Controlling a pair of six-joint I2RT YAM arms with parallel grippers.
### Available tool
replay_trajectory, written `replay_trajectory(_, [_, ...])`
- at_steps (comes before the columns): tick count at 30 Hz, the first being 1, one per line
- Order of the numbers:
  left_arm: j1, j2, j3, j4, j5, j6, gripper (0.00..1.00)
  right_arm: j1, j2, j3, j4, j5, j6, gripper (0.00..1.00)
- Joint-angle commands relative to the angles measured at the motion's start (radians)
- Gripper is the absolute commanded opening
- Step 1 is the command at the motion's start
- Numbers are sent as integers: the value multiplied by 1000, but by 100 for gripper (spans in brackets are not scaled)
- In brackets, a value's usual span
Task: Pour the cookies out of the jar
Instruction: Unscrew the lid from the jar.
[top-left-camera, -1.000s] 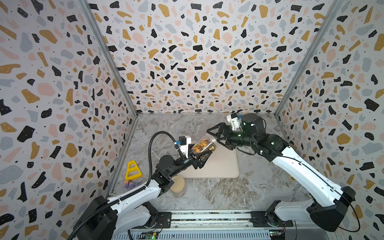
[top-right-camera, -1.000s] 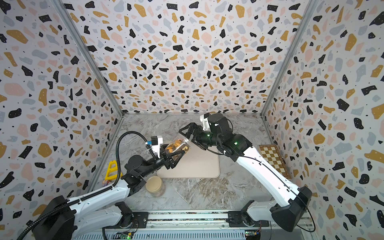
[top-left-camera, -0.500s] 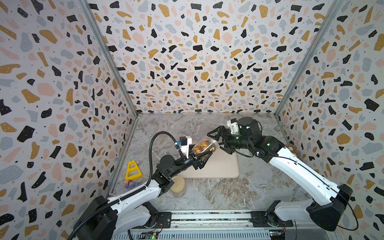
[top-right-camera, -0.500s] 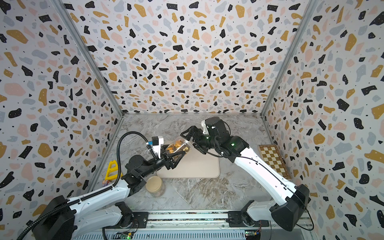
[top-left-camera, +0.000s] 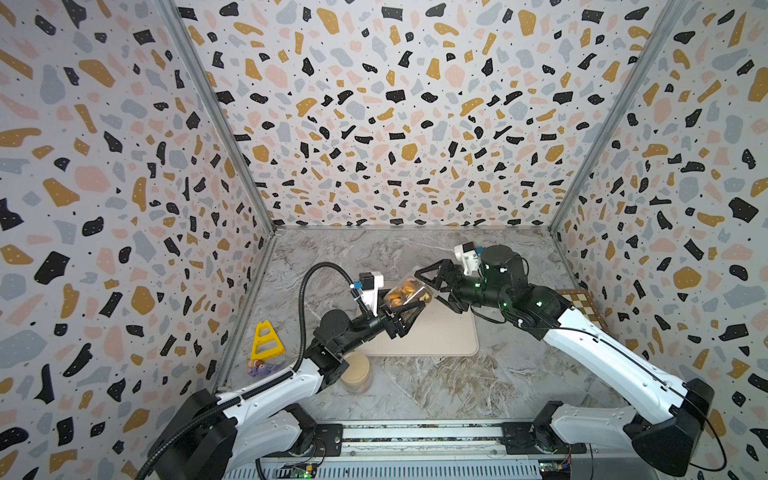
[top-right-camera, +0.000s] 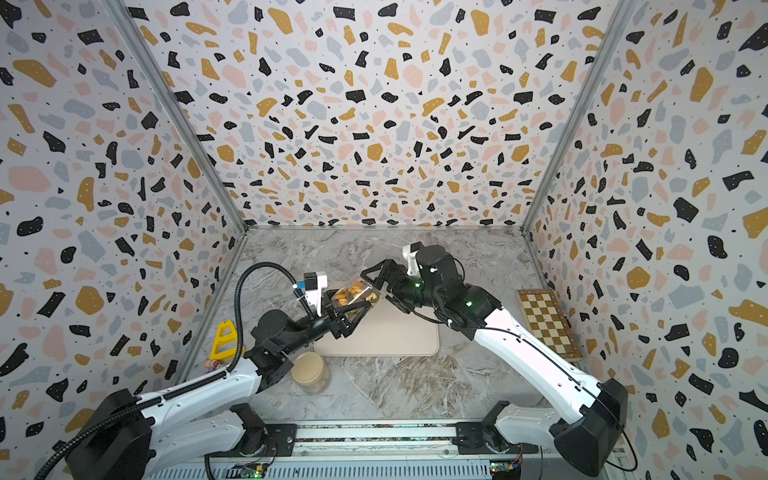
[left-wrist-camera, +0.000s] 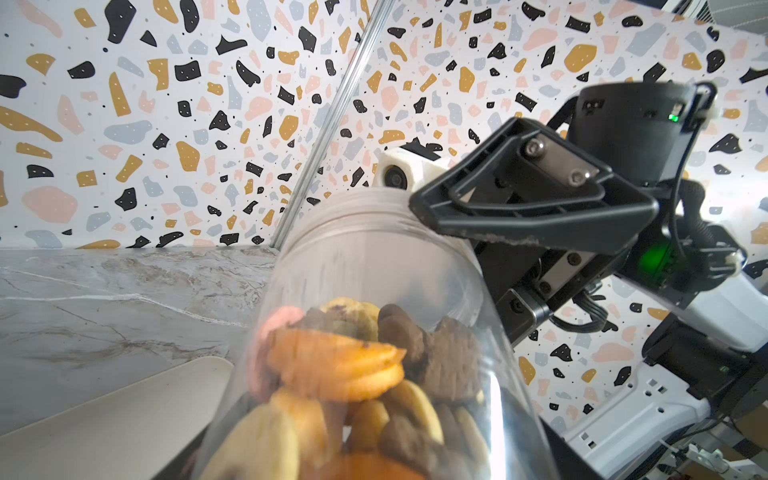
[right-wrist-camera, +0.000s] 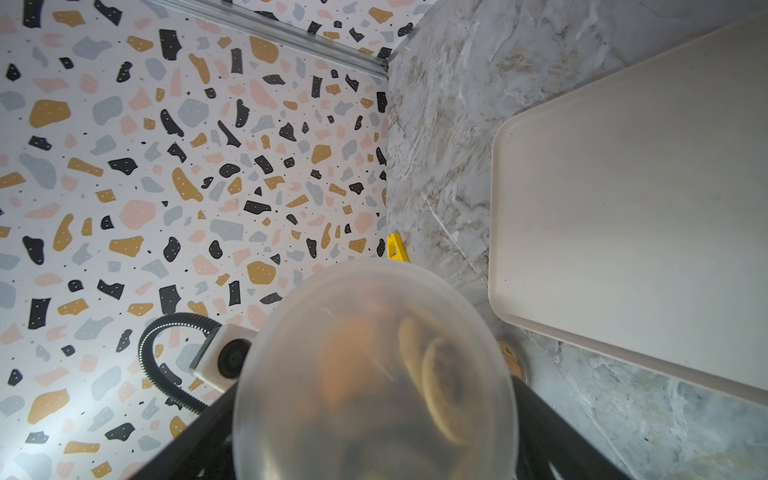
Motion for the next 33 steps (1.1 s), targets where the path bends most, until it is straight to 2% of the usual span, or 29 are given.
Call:
replay_trajectory(1, [1,-16,15,203,-11,-65,0,4,-59,-22,132,32,-84,93])
replay_trajectory(5, [1,-13,4,239,-6,-110,0,-5,-71,-36,227,-6,-157,93])
replay_trajectory(12, [1,-5,0,254,21,-139,0,-43,-5,-34,308,-153,-248,94])
replay_trajectory(15, [2,-25,-9,233,11,-123,0,-43,0,-12,249,-129,-256,100])
replay_trajectory(20, [0,-47,-10,174,6,-73,0,-38,-14,33,139,-75,-211,100])
replay_trajectory(24, [0,-38,-2,193,4,-73,0,-19,-10,34,140,-52,-162,100])
replay_trajectory(33, [1,-51,21,148,11,-32,0,15,7,59,16,22,-60,99])
